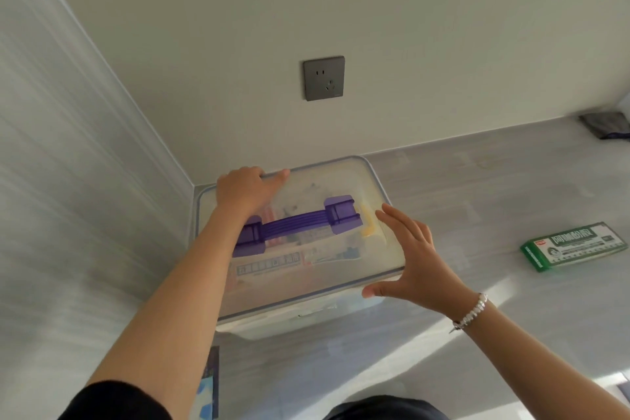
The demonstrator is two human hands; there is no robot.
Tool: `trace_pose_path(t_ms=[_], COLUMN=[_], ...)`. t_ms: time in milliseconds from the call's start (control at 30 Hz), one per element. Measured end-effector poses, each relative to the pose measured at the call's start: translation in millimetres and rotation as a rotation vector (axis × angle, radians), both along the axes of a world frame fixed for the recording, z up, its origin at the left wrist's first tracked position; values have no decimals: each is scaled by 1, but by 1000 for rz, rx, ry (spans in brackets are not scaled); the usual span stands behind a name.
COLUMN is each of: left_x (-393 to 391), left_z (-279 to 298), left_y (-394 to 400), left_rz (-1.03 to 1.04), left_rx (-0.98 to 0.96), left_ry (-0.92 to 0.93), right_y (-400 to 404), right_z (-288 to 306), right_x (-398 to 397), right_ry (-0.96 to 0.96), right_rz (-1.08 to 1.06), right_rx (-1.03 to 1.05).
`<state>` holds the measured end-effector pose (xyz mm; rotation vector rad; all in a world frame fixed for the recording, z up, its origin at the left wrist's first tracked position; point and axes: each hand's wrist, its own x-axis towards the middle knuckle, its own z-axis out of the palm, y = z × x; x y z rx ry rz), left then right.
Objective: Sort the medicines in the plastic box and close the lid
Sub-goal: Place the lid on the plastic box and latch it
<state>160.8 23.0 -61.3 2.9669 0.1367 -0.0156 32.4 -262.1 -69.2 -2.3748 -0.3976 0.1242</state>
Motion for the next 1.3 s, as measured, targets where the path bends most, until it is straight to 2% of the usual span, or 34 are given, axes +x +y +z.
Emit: trace_pose_path(t_ms=[200,433,567,700,767,867,933,1067,1300], left_x=[7,-9,-43,-94,-118,-147,-156,-150,-112], left_z=[0,3,1,-4,-3,-1,-3,-6,-2], left_y=[1,-4,5,26,34,38,37,40,48], left_rz=[-39,-8,15,189,291,381,428,422,400], left_rx=[8,-53,-101,-124,-267,-836,-1056,-1151,-1175], left_ry=[50,-54,-91,-54,-52,-50,-24,-72,-74], right_y=[0,0,-1,-1,2,5,5,7,19], right_z=[-2,-1,-2,-2,-5,-13,-17,-25,-17], right_x=[2,0,1,12,20,35,42,46,79], right_ry=[-1,6,87,246,327,400,394,378,365], right_rz=[-20,-6,3,-94,-161,-210,-221,-235,-261], right_rx=[48,52,60,248,387,597,659,718,731])
